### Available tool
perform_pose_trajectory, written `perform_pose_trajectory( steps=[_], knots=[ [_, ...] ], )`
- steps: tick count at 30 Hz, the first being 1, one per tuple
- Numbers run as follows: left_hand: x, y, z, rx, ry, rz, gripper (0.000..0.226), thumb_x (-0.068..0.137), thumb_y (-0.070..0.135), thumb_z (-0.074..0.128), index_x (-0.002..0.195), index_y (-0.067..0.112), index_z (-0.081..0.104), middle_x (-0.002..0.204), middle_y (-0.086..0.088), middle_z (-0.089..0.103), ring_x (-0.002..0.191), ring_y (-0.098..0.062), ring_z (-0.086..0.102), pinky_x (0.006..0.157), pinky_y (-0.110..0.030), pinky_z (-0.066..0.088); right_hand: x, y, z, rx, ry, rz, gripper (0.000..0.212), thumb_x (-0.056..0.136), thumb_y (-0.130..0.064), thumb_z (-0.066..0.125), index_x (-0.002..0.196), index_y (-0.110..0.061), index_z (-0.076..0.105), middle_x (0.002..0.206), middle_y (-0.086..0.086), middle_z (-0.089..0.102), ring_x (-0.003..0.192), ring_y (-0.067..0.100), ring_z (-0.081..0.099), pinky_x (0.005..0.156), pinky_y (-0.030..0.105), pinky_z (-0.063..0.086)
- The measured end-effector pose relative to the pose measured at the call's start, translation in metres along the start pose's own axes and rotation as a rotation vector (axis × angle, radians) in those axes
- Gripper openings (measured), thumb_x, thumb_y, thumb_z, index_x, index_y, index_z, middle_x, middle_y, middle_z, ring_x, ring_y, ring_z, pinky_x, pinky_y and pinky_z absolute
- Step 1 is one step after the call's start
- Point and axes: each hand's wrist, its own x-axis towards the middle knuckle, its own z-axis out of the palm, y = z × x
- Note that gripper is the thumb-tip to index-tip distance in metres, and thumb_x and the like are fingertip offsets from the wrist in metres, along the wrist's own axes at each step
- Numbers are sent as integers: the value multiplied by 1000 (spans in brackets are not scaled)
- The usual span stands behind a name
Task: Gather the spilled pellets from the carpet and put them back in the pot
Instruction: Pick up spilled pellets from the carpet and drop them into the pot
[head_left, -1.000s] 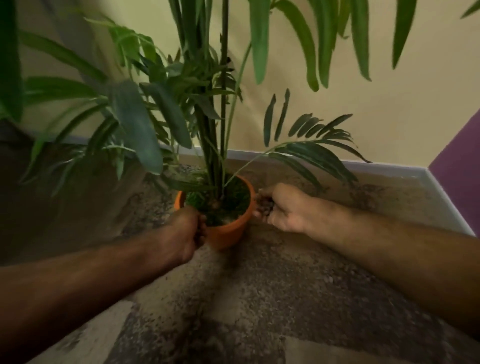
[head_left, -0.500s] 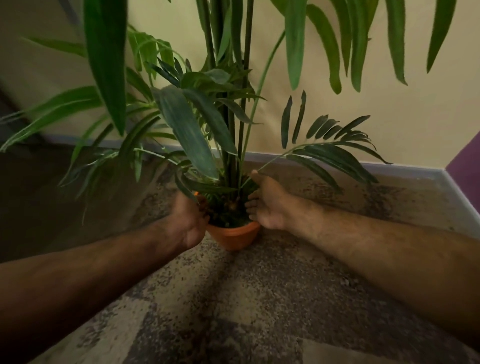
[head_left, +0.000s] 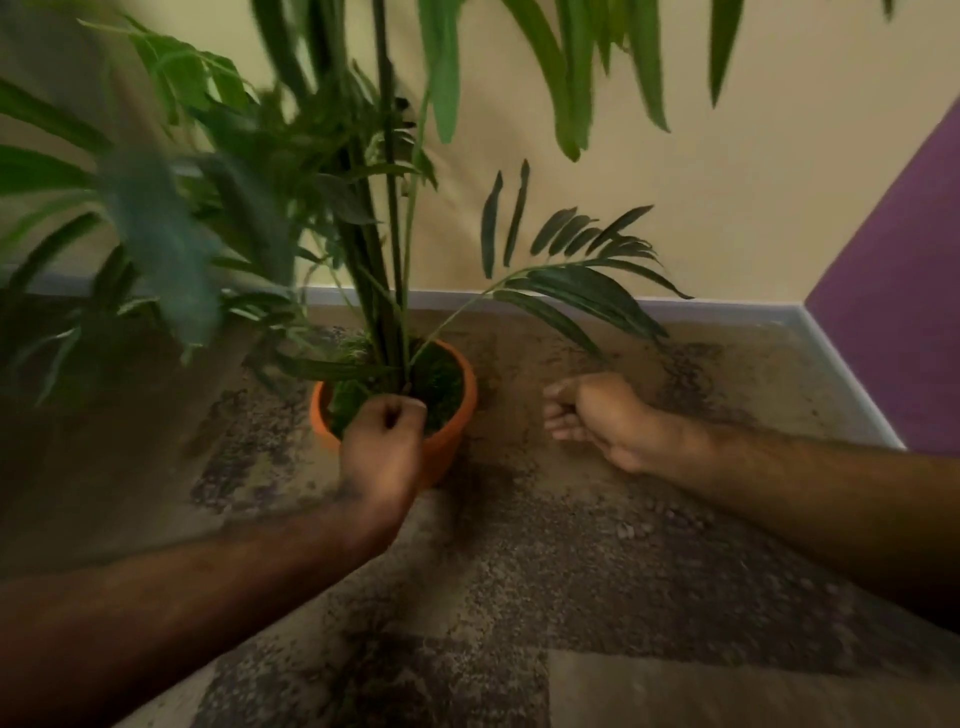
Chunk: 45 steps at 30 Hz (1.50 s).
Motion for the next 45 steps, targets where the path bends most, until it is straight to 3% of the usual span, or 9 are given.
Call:
perform_pose_trajectory(
  steps=[5, 10, 16, 19, 24, 28, 32, 39, 45],
  knots=[
    [-28, -9, 57, 81, -314, 149, 6, 82, 15, 64, 83, 20, 62, 65, 8, 56, 53, 1, 49, 53, -14, 41, -4, 35, -87, -232, 163, -54, 12, 87, -7, 55, 80, -10, 65, 71, 9, 62, 58, 18, 58, 51, 26, 50],
    [-36, -27, 110, 303, -594, 170, 18, 77, 15, 72, 86, 26, 60, 79, 6, 56, 69, -8, 53, 65, -18, 43, -17, 74, -162, -410, 275, -44, 10, 83, 0, 59, 80, -8, 65, 67, 8, 62, 54, 17, 54, 47, 22, 45],
    [-52, -47, 171, 543, -744, 223, 37, 73, 33, 76, 105, 33, 59, 101, 9, 56, 89, -8, 53, 72, -11, 35, -24, 124, -200, -602, 140, -3, 20, 78, 9, 65, 87, -8, 60, 68, 7, 58, 43, 0, 55, 42, 10, 40],
    [-65, -55, 201, 621, -843, 236, 58, 71, 38, 77, 123, 35, 53, 119, 6, 51, 100, -12, 55, 83, -14, 39, -19, 137, -199, -680, 62, -37, 29, 73, 7, 73, 97, -5, 61, 81, 4, 53, 71, 8, 59, 61, 15, 42],
    [-79, -69, 232, 726, -878, 280, 75, 72, 33, 78, 137, 38, 40, 134, 0, 39, 110, -20, 56, 93, -27, 50, -8, 147, -190, -939, -94, -105, 62, 77, -20, 77, 132, -20, 50, 144, 10, 38, 141, 28, 28, 106, 31, 37],
    [-80, -76, 243, 645, -831, 298, 53, 81, 12, 64, 126, 36, 49, 122, -2, 48, 91, -19, 61, 75, -29, 56, 3, 151, -175, -1106, -93, -207, 68, 77, -29, 75, 136, -22, 42, 133, 6, 38, 127, 27, 40, 101, 33, 41],
    [-73, -77, 250, 619, -812, 305, 42, 81, 16, 65, 117, 33, 51, 125, -1, 47, 95, -17, 57, 85, -28, 51, 9, 155, -159, -1195, -85, -286, 71, 77, -38, 72, 138, -24, 38, 130, 7, 36, 121, 27, 36, 100, 41, 43],
    [-71, -74, 264, 645, -821, 391, 55, 83, 17, 64, 133, 30, 46, 124, 0, 46, 99, -17, 58, 91, -25, 47, 18, 155, -162, -1211, -48, -332, 52, 85, -29, 63, 133, -19, 45, 130, 9, 38, 119, 28, 37, 97, 41, 44],
    [-64, -68, 272, 660, -950, 443, 35, 79, 13, 69, 110, 24, 58, 110, 1, 43, 91, -16, 54, 88, -31, 50, 20, 153, -174, -1170, -114, -328, 16, 85, -13, 57, 101, -12, 57, 112, 9, 45, 107, 28, 46, 88, 38, 44]
  ],
)
